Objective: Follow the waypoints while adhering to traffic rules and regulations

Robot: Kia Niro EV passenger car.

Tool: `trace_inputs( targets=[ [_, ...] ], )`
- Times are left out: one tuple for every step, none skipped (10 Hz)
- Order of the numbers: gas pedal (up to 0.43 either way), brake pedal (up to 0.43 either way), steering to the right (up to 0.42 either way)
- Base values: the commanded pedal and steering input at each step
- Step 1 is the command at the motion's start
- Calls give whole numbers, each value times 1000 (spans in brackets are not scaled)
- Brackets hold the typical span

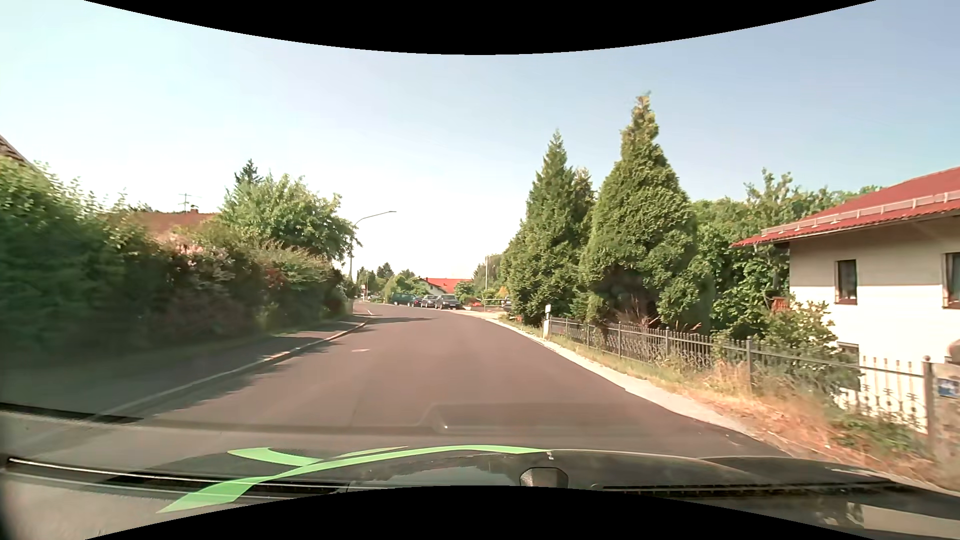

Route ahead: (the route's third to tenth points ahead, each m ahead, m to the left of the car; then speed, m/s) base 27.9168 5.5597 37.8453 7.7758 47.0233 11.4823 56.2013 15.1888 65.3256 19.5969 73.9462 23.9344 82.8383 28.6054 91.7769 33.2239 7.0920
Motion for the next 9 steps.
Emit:
trace_inputs(
  targets=[
    [189,0,-32],
    [189,0,-33],
    [189,0,-35],
    [189,0,-37],
    [177,0,-37],
    [169,0,-38],
    [130,0,-38],
    [130,0,-38],
    [130,0,-38]
  ],
)
